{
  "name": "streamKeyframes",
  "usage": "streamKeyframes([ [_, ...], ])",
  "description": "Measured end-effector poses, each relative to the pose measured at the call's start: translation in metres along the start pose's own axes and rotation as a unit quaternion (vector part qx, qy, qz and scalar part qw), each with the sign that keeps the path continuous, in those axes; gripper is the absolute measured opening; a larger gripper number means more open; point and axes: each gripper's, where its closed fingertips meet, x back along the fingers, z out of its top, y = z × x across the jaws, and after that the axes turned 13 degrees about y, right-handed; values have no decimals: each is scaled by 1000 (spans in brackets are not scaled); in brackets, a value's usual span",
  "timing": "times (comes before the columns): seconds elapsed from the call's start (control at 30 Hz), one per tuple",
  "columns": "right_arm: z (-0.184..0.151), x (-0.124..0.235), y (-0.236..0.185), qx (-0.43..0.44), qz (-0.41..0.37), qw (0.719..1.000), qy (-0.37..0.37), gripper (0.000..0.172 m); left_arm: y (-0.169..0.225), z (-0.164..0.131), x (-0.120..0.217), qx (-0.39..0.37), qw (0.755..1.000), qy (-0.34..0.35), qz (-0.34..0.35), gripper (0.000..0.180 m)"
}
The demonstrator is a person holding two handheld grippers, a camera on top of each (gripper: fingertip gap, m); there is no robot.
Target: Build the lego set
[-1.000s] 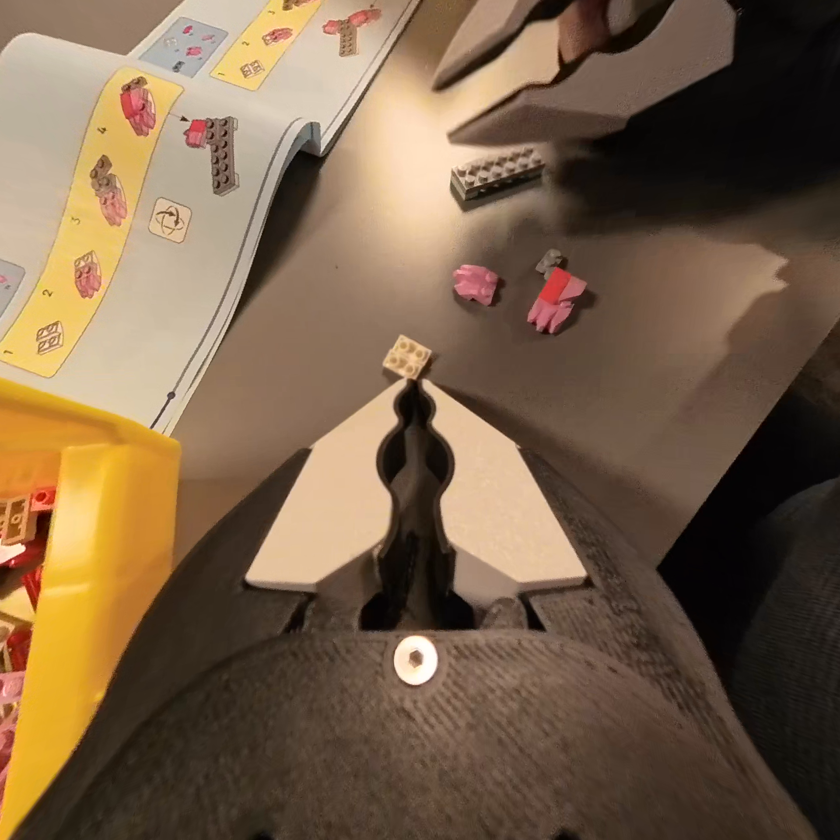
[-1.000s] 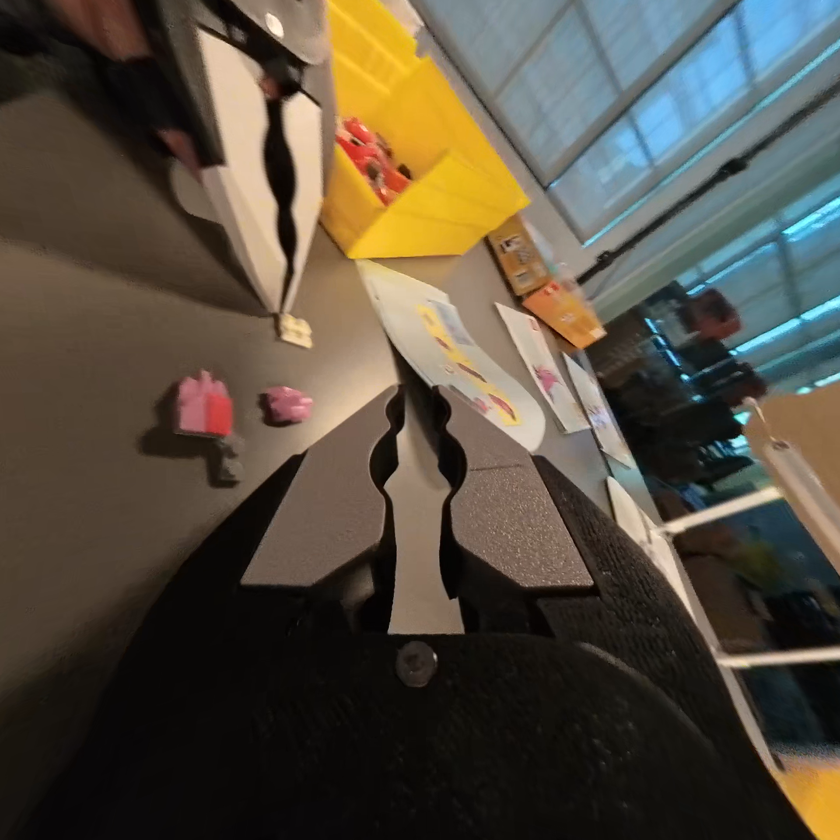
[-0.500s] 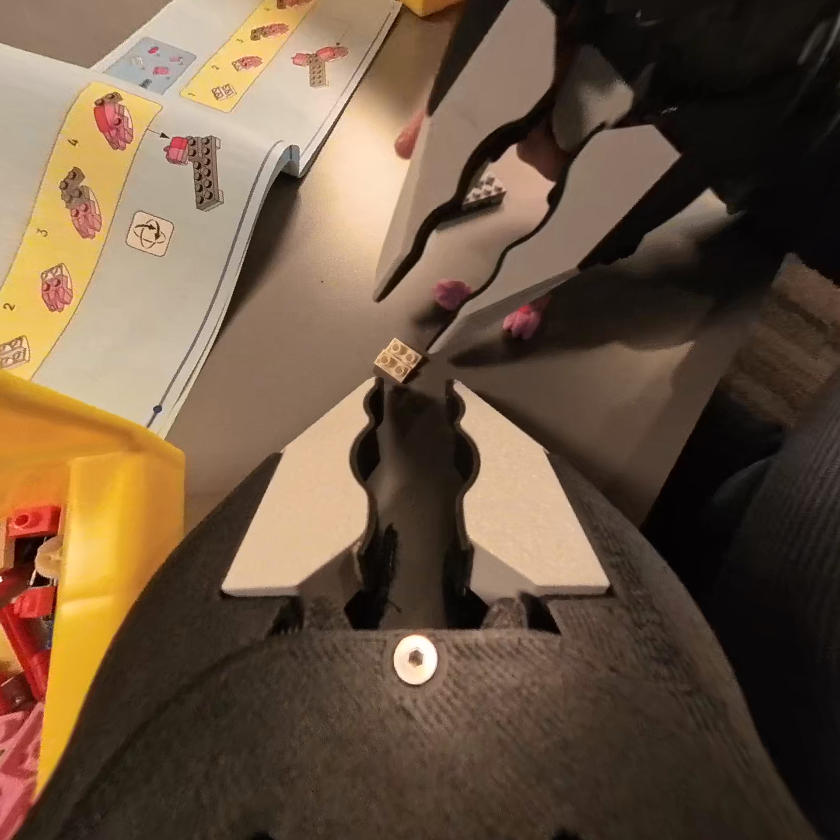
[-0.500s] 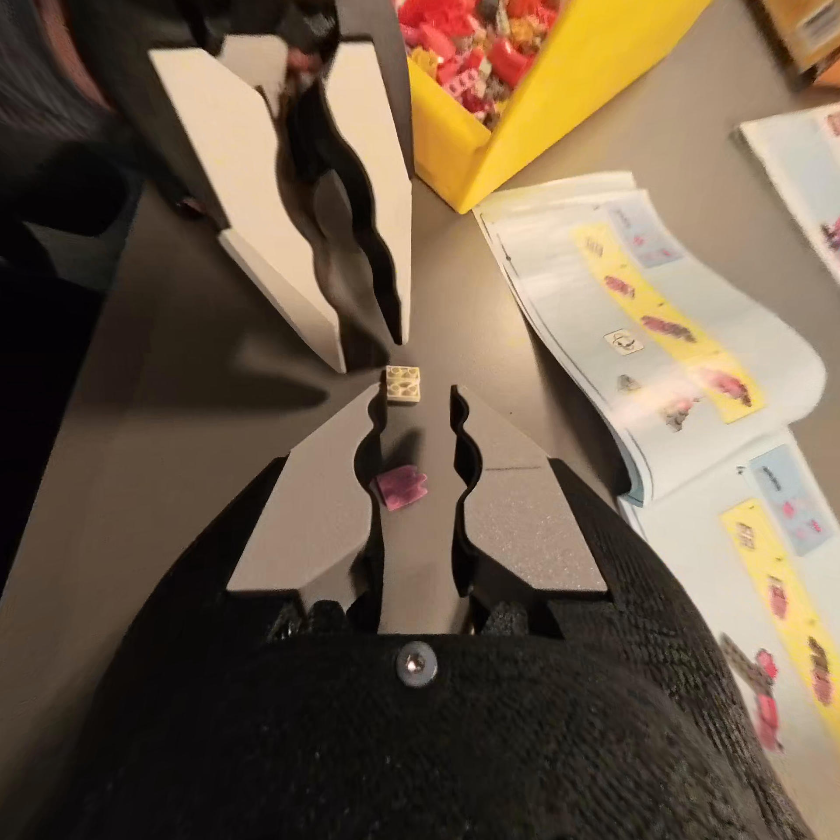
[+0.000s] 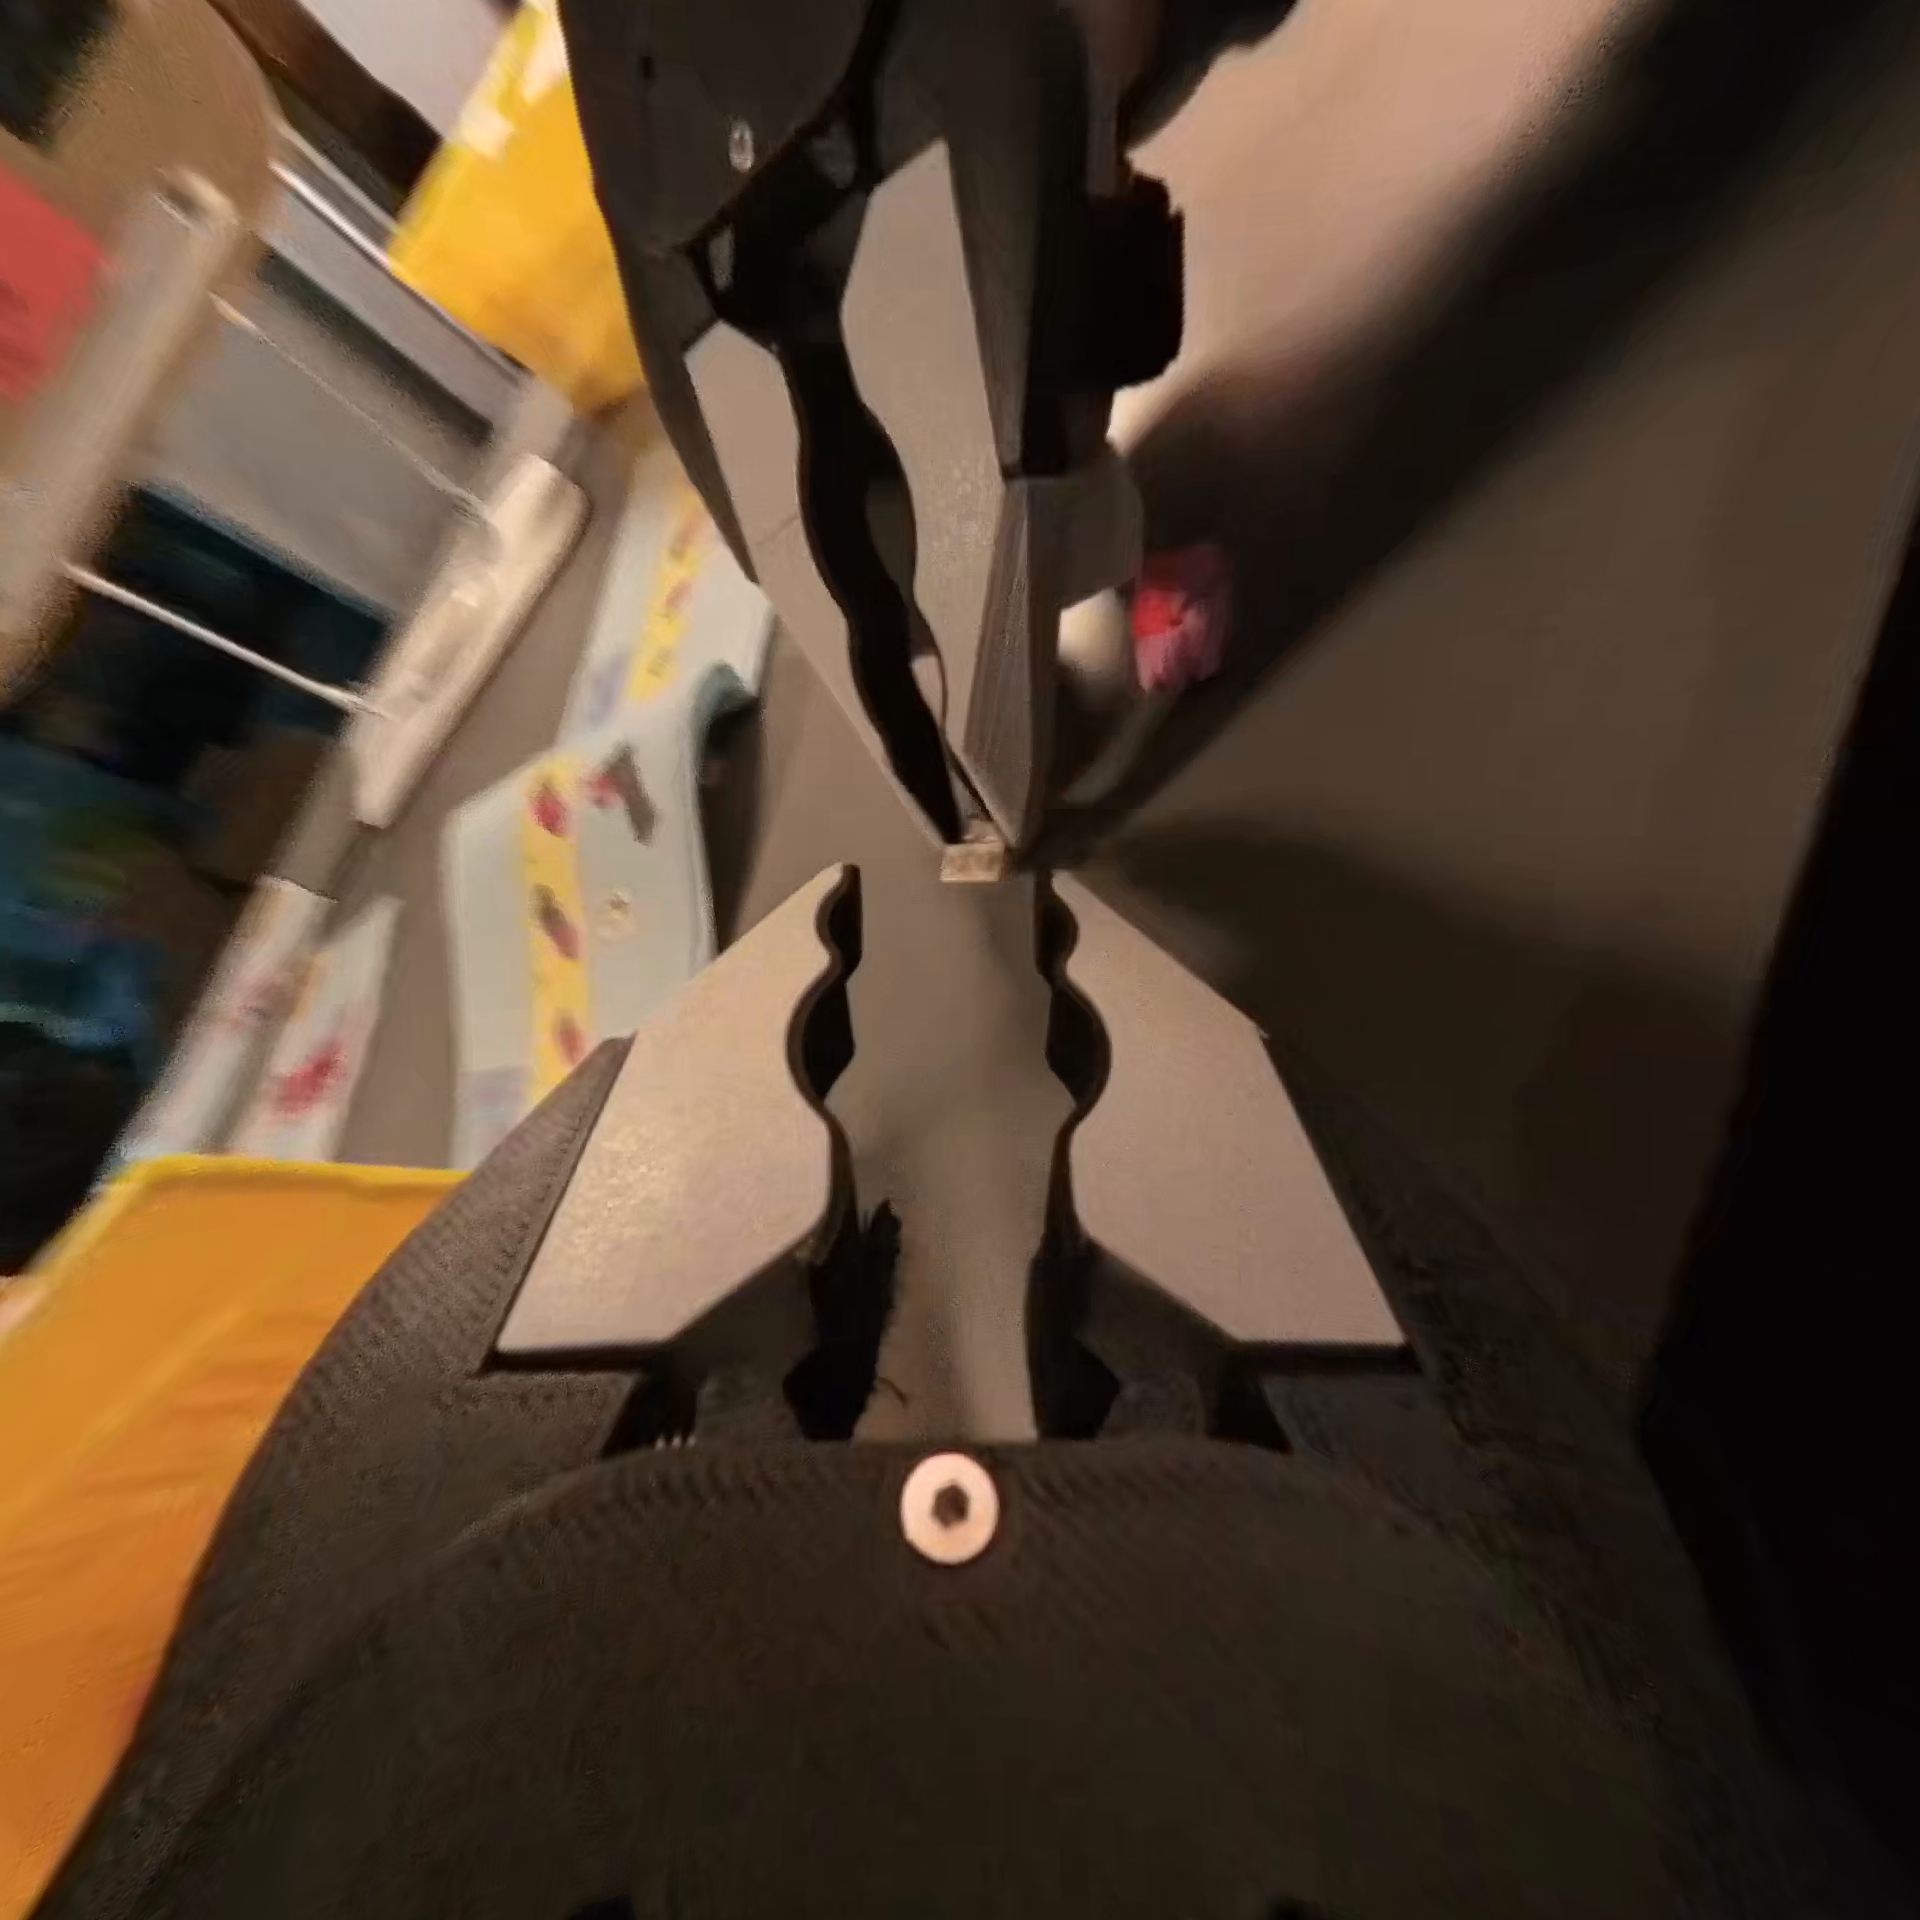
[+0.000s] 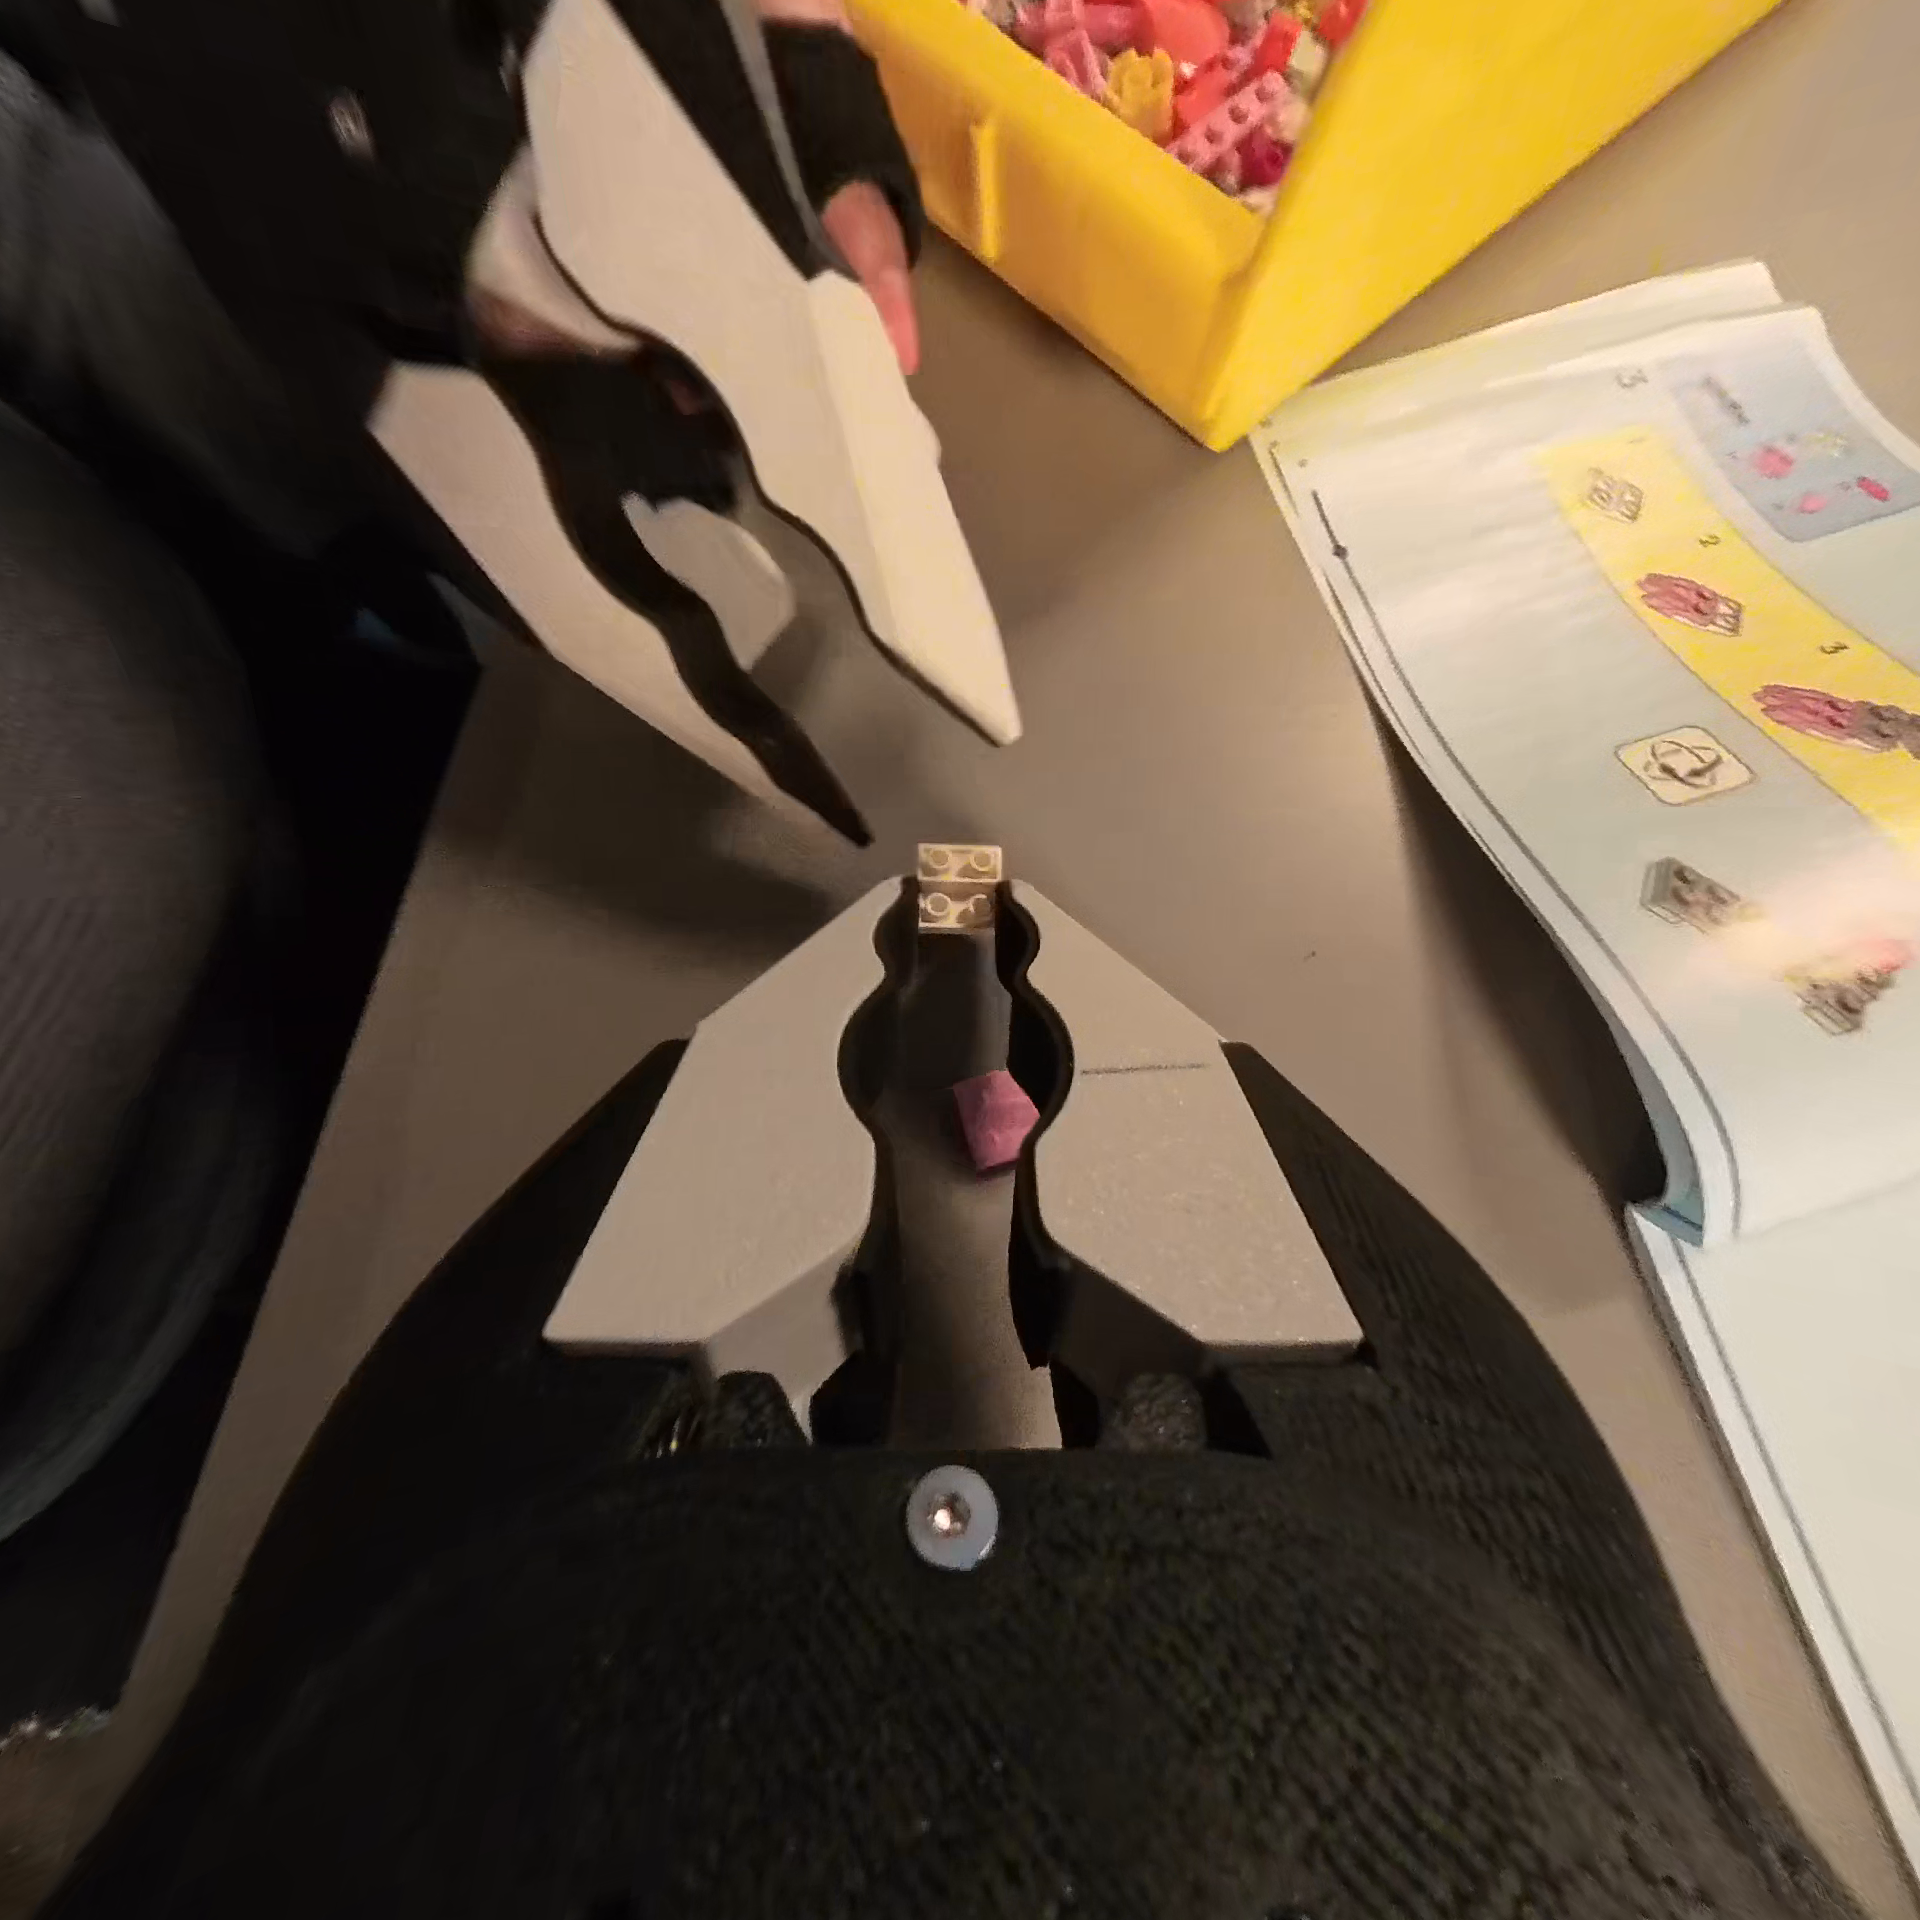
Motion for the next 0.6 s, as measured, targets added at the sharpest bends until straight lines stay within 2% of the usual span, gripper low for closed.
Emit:
streamKeyframes([
  [0.1,6,6,-6,-13,26,999,29,12,-2,-1,-5,-115,992,-13,44,30],
  [0.17,10,8,-10,-16,37,998,42,12,2,-1,-7,-155,987,-17,43,24],
  [0.37,16,13,-14,-16,48,997,58,12,3,16,-3,-207,976,27,60,13],
  [0.6,15,13,-17,-12,53,997,59,12,4,11,-6,-237,970,11,60,5],
])
